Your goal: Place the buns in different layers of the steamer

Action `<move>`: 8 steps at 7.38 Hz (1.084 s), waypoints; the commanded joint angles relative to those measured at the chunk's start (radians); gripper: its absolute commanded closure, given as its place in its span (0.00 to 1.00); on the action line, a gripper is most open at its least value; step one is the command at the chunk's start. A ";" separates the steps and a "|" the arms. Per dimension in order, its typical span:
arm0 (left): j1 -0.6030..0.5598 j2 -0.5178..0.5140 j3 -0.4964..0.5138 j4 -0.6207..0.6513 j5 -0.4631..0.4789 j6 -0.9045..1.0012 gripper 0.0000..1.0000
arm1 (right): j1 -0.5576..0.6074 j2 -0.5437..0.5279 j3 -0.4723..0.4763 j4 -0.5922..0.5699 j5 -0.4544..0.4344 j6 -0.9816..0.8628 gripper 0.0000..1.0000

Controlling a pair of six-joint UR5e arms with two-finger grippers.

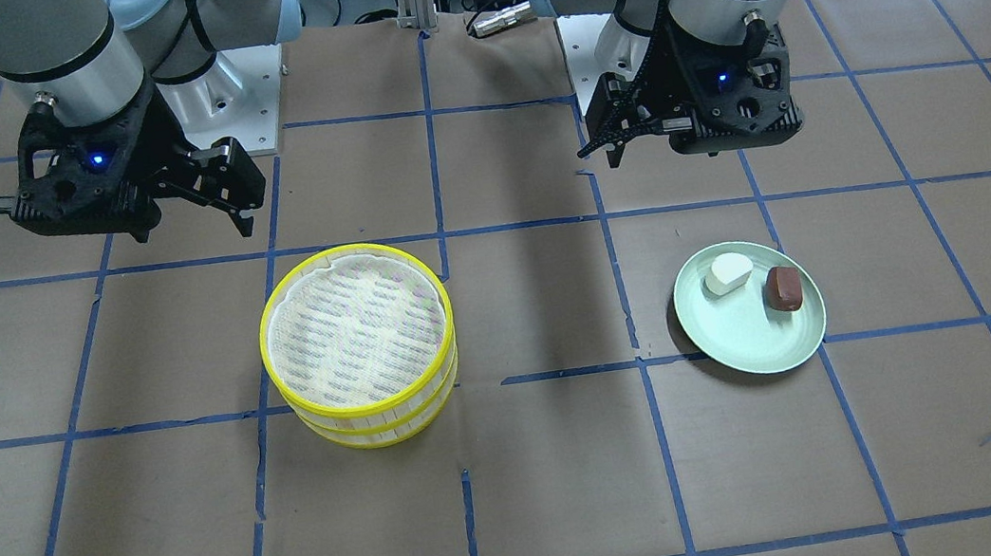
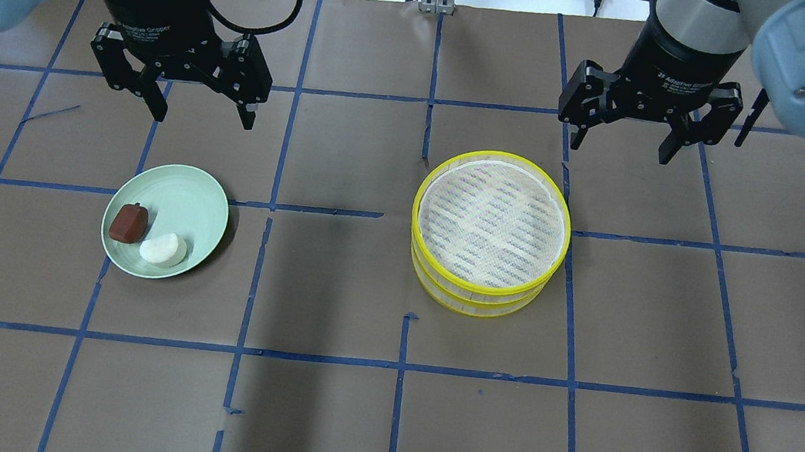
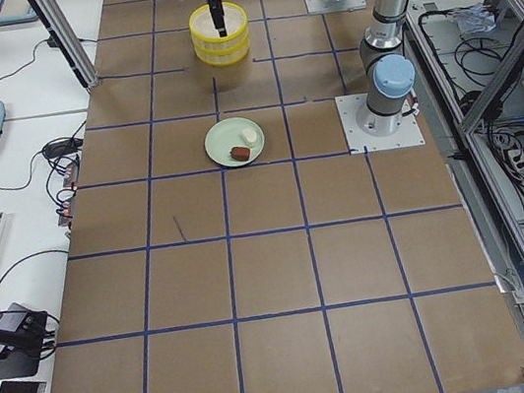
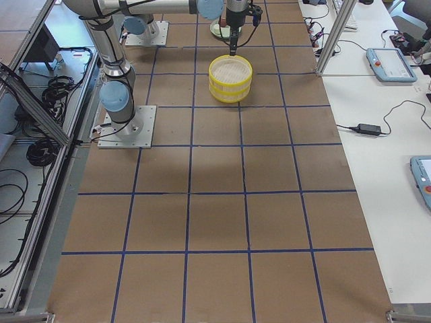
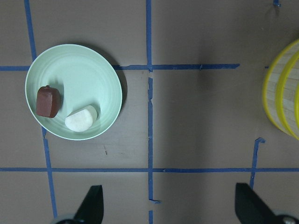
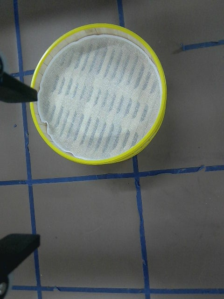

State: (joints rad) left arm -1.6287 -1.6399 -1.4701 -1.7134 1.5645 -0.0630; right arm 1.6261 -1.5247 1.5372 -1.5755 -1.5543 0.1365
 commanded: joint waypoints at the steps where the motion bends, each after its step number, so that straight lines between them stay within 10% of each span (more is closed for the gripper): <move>1: 0.000 0.000 -0.001 0.000 -0.004 -0.001 0.00 | 0.001 0.000 0.003 -0.004 -0.001 0.000 0.00; 4: 0.000 0.003 -0.007 0.006 0.008 -0.004 0.00 | 0.005 0.024 0.070 -0.074 0.019 0.005 0.00; 8: 0.000 0.002 -0.044 0.021 0.008 -0.006 0.00 | 0.000 0.176 0.358 -0.553 0.000 -0.017 0.00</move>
State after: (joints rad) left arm -1.6291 -1.6382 -1.5010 -1.6960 1.5715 -0.0685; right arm 1.6278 -1.3865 1.8231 -2.0061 -1.5531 0.1276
